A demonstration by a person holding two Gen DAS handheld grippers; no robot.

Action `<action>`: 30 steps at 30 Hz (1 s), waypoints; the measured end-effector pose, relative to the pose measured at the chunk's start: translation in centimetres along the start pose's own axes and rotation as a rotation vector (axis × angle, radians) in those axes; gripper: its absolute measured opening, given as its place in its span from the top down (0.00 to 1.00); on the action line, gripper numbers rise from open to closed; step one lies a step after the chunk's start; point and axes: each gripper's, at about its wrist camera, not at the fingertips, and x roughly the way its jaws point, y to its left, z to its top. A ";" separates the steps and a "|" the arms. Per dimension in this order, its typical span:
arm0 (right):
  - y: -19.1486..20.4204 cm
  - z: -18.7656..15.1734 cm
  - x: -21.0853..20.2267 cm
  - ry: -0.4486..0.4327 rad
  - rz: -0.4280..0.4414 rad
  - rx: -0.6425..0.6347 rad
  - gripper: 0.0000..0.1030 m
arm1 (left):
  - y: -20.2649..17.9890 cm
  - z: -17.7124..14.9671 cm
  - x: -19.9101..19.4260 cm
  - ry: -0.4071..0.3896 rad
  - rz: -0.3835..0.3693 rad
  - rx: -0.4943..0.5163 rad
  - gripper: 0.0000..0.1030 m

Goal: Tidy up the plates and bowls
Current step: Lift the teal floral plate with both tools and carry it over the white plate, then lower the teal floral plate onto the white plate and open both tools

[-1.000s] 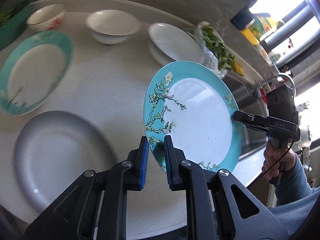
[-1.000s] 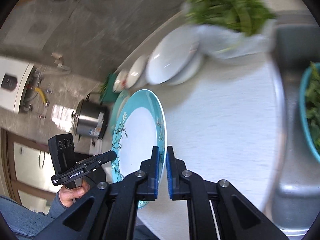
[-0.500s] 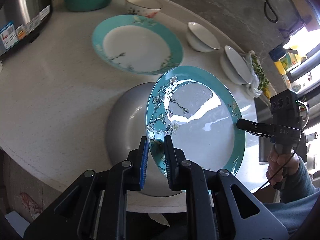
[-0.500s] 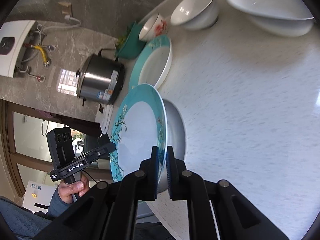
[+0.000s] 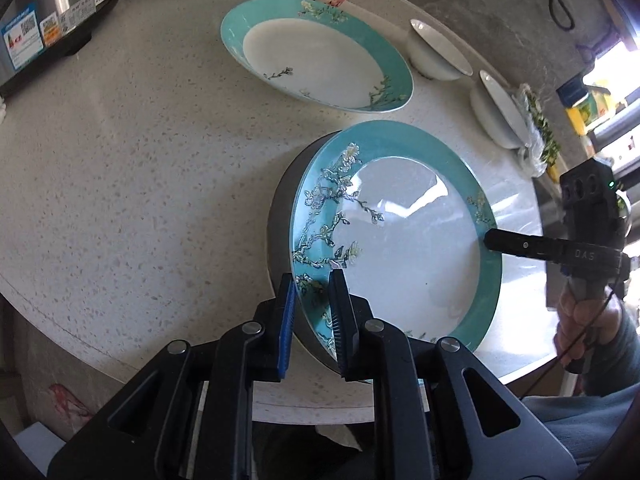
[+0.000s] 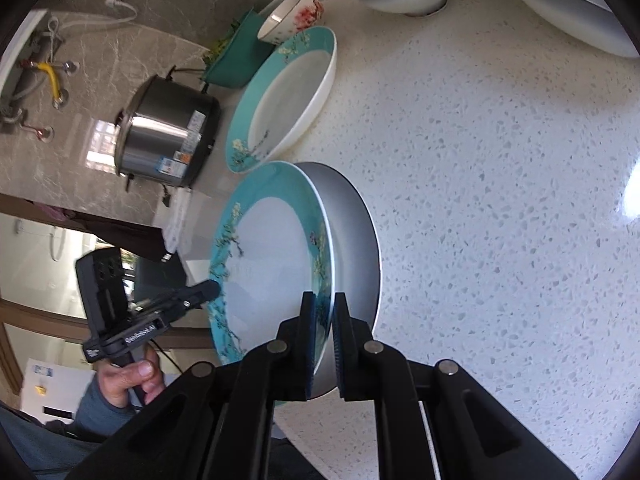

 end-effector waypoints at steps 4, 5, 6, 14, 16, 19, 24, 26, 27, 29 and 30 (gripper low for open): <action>0.5 -0.1 0.5 0.009 -0.054 -0.022 0.89 | 0.0 0.0 0.5 0.004 0.013 0.002 0.85; 0.6 -0.1 0.5 0.009 -0.065 -0.028 0.89 | 0.0 -0.1 0.5 0.001 0.014 0.004 0.84; 0.7 -0.2 0.6 0.009 -0.074 -0.032 0.88 | 0.0 0.0 0.6 0.001 0.016 0.007 0.84; 2.4 -0.2 1.1 0.017 -0.203 -0.109 0.85 | -1.6 0.4 0.9 0.005 0.067 0.064 0.81; 2.9 -0.3 1.1 0.020 -0.238 -0.129 0.84 | -2.0 0.4 1.1 0.004 0.085 0.078 0.80; 4.4 -0.7 1.7 0.024 -0.322 -0.197 0.80 | -2.3 0.4 1.1 0.000 0.112 0.103 0.79; 6.1 -1.2 2.8 0.027 -0.437 -0.283 0.74 | -3.0 0.4 1.2 0.010 0.155 0.159 0.74; 6.7 -1.4 3.2 0.028 -0.472 -0.303 0.73 | -3.0 0.4 1.4 0.016 0.171 0.180 0.70; 6.9 -1.4 3.4 0.029 -0.486 -0.311 0.73 | -3.2 0.4 1.5 0.021 0.182 0.197 0.67; 7.6 -1.6 4.0 0.033 -0.541 -0.347 0.72 | -3.1 0.5 1.9 0.039 0.184 0.204 0.64; 7.9 -1.7 4.2 0.031 -0.562 -0.356 0.71 | -3.2 0.4 1.9 0.033 0.187 0.215 0.63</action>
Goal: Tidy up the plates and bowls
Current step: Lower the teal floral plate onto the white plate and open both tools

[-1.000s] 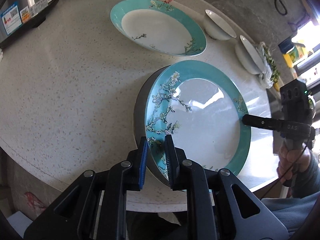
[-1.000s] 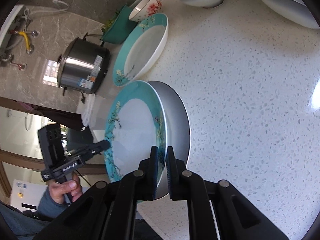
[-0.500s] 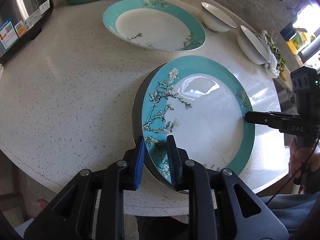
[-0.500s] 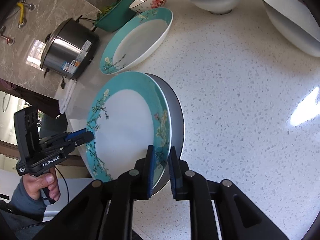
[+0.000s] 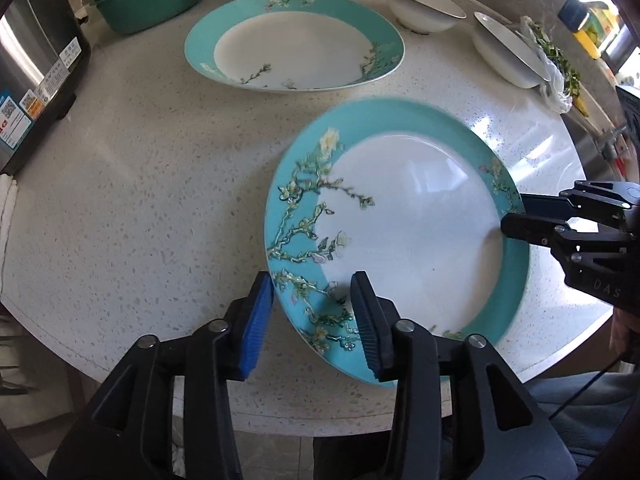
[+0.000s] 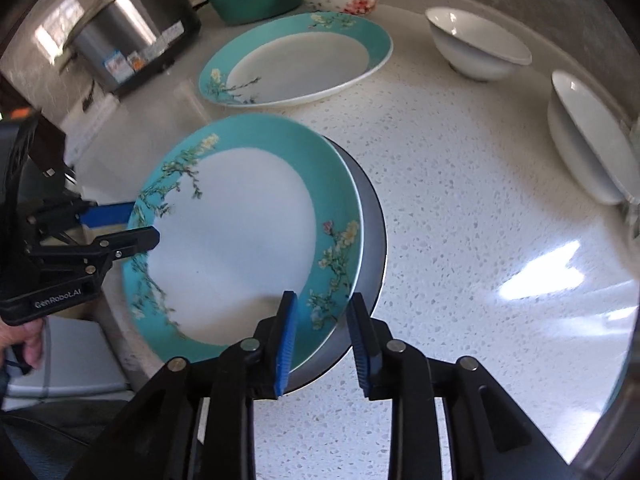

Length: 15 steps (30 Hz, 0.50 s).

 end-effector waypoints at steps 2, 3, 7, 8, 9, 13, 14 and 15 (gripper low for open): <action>0.0 0.0 0.1 -0.001 -0.010 0.017 0.70 | -0.1 0.1 0.2 0.001 -0.006 0.016 0.59; 0.0 0.0 0.2 -0.005 -0.012 0.020 0.70 | -0.1 0.1 0.2 0.001 -0.009 0.026 0.59; 0.2 0.0 0.3 -0.008 -0.037 0.038 0.70 | -0.2 0.3 0.3 0.006 -0.010 0.065 0.59; 0.4 0.0 0.3 -0.009 -0.046 0.038 0.70 | -0.3 0.4 0.3 0.007 -0.006 0.078 0.58; 0.6 -0.1 0.3 -0.008 -0.059 0.042 0.69 | -0.4 0.5 0.4 0.007 -0.004 0.086 0.56; 1.7 -0.3 0.4 -0.002 -0.142 0.021 0.69 | -1.3 0.6 0.6 0.009 -0.002 0.127 0.47; 2.0 -0.3 0.5 0.001 -0.156 0.019 0.69 | -1.4 0.6 0.6 0.008 -0.001 0.138 0.45; 2.1 -0.4 0.4 0.002 -0.164 0.021 0.69 | -1.5 0.6 0.6 0.008 -0.008 0.140 0.43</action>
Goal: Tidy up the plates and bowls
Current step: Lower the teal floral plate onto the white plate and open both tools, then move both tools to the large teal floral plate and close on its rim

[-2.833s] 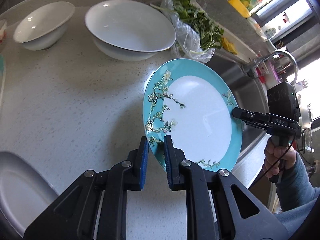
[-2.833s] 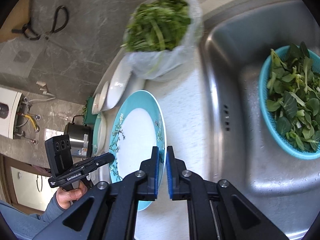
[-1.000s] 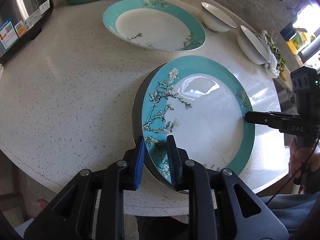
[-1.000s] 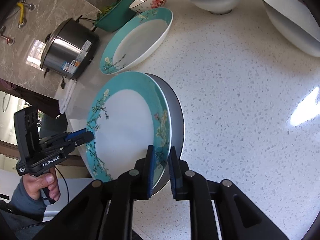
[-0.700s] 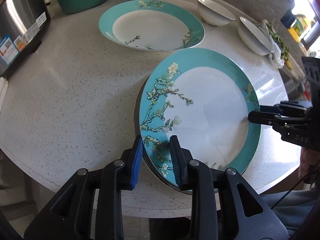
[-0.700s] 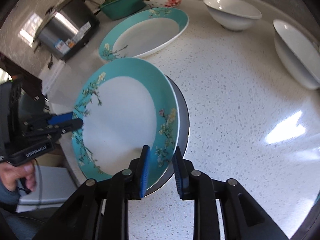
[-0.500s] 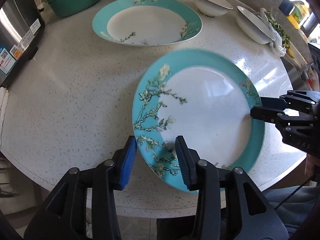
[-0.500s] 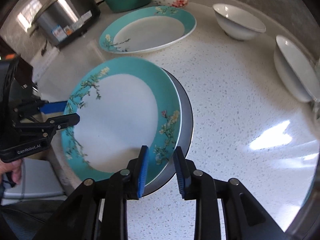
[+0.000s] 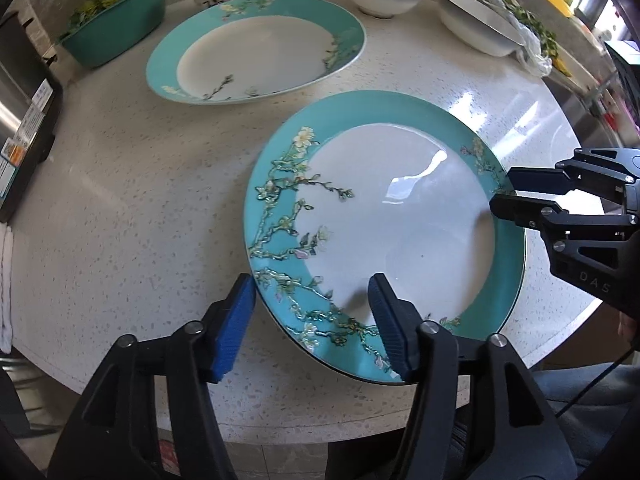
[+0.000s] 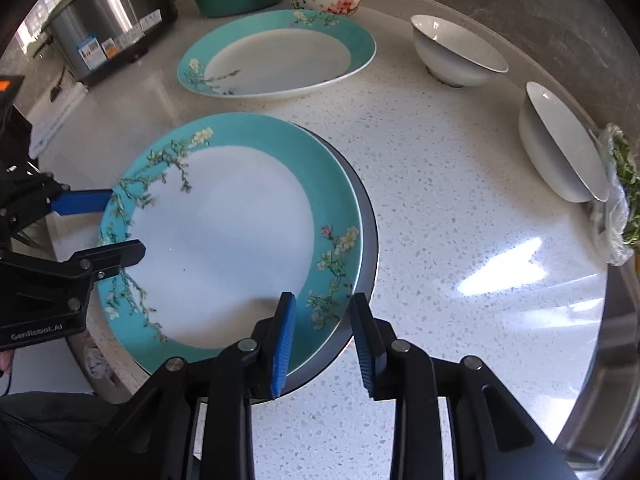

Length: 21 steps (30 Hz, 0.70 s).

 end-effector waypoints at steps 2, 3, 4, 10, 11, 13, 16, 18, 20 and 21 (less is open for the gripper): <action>0.2 0.0 0.0 0.000 -0.014 0.009 0.69 | 0.1 -0.1 0.0 -0.004 -0.012 0.006 0.43; 0.2 -0.1 0.0 -0.002 -0.016 0.015 0.69 | 0.2 -0.1 0.0 -0.007 -0.021 0.006 0.43; 0.3 0.0 0.0 -0.001 -0.022 0.023 0.69 | 0.3 -0.1 0.0 -0.010 -0.027 0.005 0.43; 0.5 -0.2 0.0 -0.017 -0.041 0.039 0.65 | 0.9 -0.6 0.0 -0.033 -0.078 -0.010 0.30; 0.4 -0.2 0.1 -0.018 -0.039 0.047 0.65 | 1.1 -0.7 0.0 -0.035 -0.080 -0.014 0.30; -0.1 -0.2 0.0 -0.031 -0.015 0.062 0.52 | 1.4 -0.7 -0.1 -0.035 -0.097 -0.034 0.30; -1.3 -0.3 -0.6 -0.052 -0.023 0.075 0.38 | 2.6 -0.9 -0.5 -0.037 -0.104 -0.081 0.22; -2.7 -0.3 -1.4 -0.079 -0.007 0.099 0.36 | 3.7 -1.1 -1.4 -0.063 -0.120 -0.126 0.10; -4.5 -0.2 -2.1 -0.111 0.027 0.135 0.31 | 4.9 -1.3 -2.6 -0.099 -0.122 -0.174 0.00; -6.1 -0.1 -2.7 -0.143 0.083 0.172 0.27 | 5.9 -1.4 -3.4 -0.120 -0.113 -0.209 0.00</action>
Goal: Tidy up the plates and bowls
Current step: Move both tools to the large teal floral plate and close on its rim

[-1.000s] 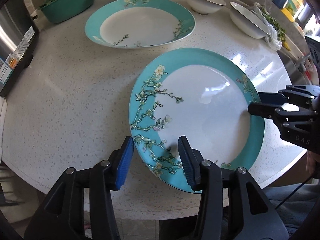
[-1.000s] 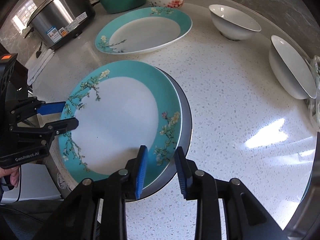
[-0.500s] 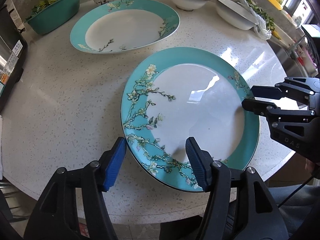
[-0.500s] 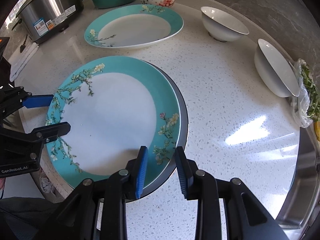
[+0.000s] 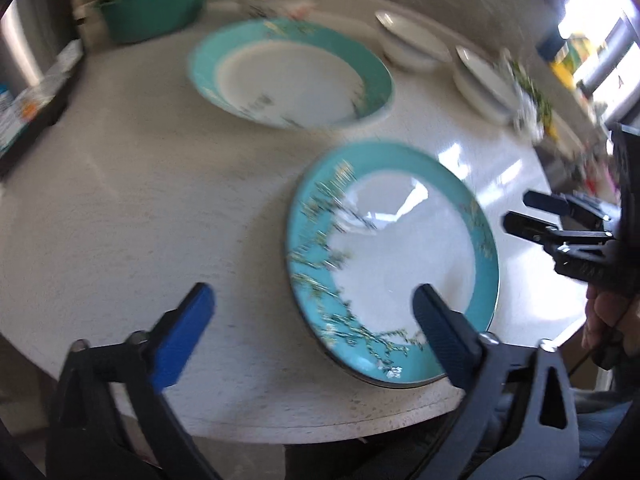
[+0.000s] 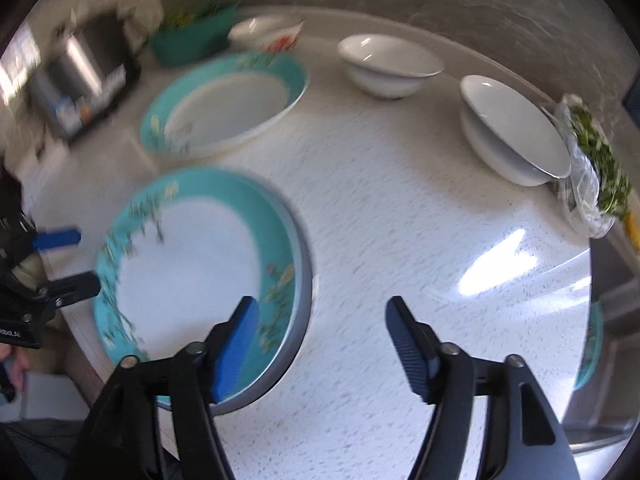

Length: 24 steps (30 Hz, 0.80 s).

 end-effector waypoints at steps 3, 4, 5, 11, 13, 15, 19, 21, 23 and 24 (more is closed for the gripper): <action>-4.1 1.1 -1.8 -0.089 0.189 0.128 0.13 | 2.3 0.9 -2.1 -0.041 -0.033 -0.091 0.00; -6.0 1.5 -2.3 -0.130 0.290 0.205 0.06 | 3.3 1.3 -2.8 -0.056 -0.049 -0.125 0.00; -7.9 1.8 -2.7 -0.162 0.387 0.286 0.03 | 3.8 1.8 -3.4 -0.069 -0.053 -0.142 0.00; -14.2 3.0 -3.3 -0.244 0.639 0.599 0.00 | 6.3 5.7 -5.2 -0.111 -0.080 -0.181 0.00; -14.5 3.7 -3.4 -0.271 0.683 0.631 0.00 | 7.6 7.2 -4.6 -0.082 -0.117 -0.216 0.00; -13.9 4.7 -2.7 -0.263 0.686 0.645 0.00 | 9.7 9.5 -2.8 -0.017 -0.177 -0.281 0.00; -10.8 7.5 -0.6 -0.226 0.662 0.604 0.02 | 12.6 14.0 0.1 -0.001 -0.205 -0.264 0.00; -9.5 8.3 0.6 -0.202 0.637 0.599 0.05 | 13.2 16.0 1.6 0.028 -0.206 -0.220 0.00; -8.3 9.3 2.5 -0.170 0.640 0.600 0.13 | 13.4 17.5 3.4 0.063 -0.219 -0.172 0.00; -7.6 10.0 3.7 -0.147 0.617 0.593 0.15 | 13.5 18.4 4.6 0.087 -0.217 -0.142 0.00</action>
